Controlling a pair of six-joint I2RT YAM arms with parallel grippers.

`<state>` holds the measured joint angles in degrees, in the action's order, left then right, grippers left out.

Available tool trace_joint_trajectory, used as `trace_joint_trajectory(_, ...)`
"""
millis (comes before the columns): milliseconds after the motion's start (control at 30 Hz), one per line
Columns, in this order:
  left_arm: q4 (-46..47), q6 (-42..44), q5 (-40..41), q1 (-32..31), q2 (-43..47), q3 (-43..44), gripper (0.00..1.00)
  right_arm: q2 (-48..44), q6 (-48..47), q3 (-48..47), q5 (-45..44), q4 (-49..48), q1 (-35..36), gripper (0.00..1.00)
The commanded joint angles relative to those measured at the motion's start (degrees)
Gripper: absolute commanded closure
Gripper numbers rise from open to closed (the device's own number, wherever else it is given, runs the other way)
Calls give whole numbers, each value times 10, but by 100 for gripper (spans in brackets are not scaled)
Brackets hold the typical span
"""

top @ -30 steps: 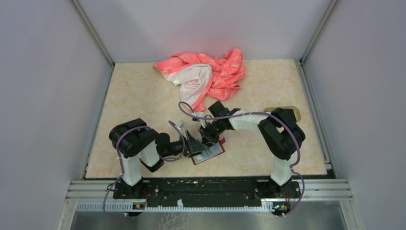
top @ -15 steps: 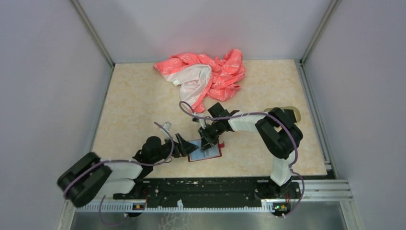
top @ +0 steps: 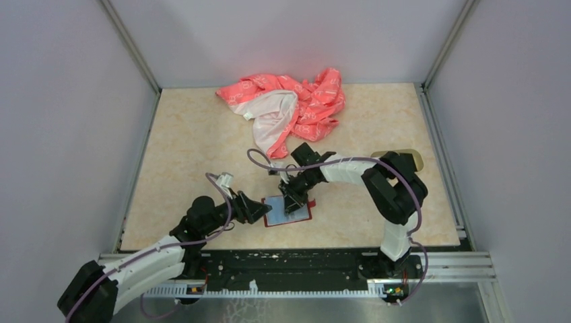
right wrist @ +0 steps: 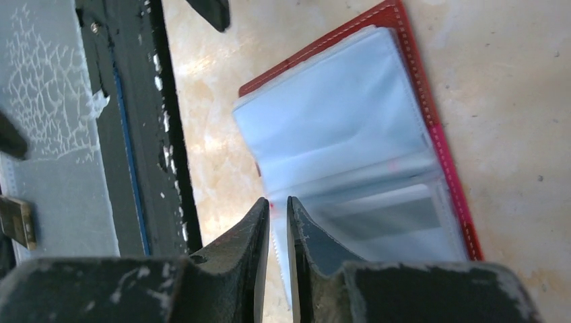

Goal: Put the credit cards into the card holder
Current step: Open the card holder at the center of the board, then pick up the credit card from the storage box.

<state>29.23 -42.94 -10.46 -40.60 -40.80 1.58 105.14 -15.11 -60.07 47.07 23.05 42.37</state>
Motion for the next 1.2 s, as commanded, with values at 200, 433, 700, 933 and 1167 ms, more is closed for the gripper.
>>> trace_joint_trajectory(200, 105, -36, -100, 3, -126, 23, 51, -98, -158, -46, -1, 107, -15, 81)
trace_joint_trajectory(433, 154, -17, -91, 3, -155, 28, 50, -297, -218, -9, -11, 98, -121, 71)
trace_joint_trajectory(700, 158, 45, -3, 7, -57, 26, 1, -338, -147, -35, 61, 125, -426, 44)
trace_joint_trajectory(933, 152, 37, -37, 8, -70, 36, 1, -302, -76, -23, -109, 75, -566, 44)
trace_joint_trajectory(1167, 184, 13, -58, 8, -80, 7, 1, -236, -19, 0, -176, 31, -614, 45)
